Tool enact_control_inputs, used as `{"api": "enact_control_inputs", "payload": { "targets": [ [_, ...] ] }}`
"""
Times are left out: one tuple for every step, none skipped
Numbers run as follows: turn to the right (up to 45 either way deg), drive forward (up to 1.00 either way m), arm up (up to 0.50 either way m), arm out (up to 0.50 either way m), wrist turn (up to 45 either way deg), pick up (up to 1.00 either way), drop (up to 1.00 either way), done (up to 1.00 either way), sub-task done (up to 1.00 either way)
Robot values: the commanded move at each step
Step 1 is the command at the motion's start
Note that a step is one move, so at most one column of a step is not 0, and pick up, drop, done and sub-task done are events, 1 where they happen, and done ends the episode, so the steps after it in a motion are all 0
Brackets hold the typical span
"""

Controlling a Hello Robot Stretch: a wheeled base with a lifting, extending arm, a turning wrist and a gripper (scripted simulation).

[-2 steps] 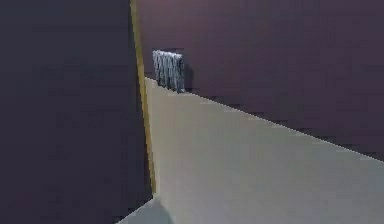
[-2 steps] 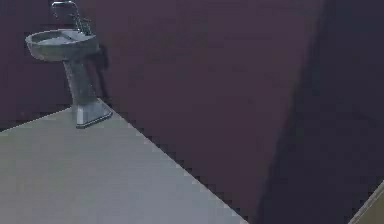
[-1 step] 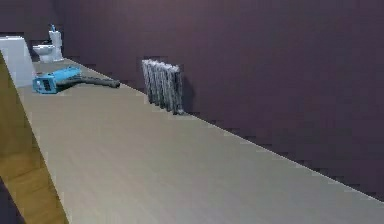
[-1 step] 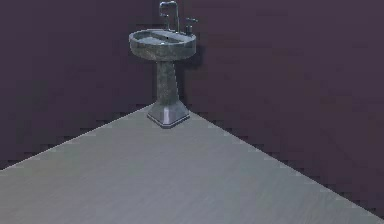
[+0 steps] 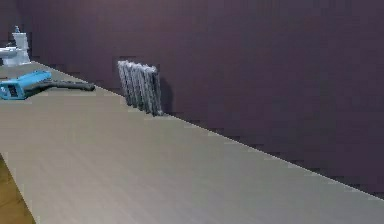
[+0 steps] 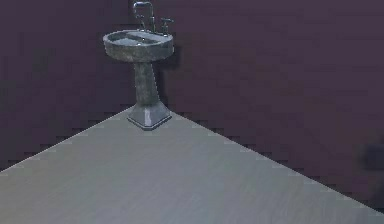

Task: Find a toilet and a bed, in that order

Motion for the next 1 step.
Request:
{"api": "enact_control_inputs", "payload": {
  "targets": [
    [0.0,0.45,0.00,0.00,0.0,0.00,0.00,0.00,0.00]
  ]
}}
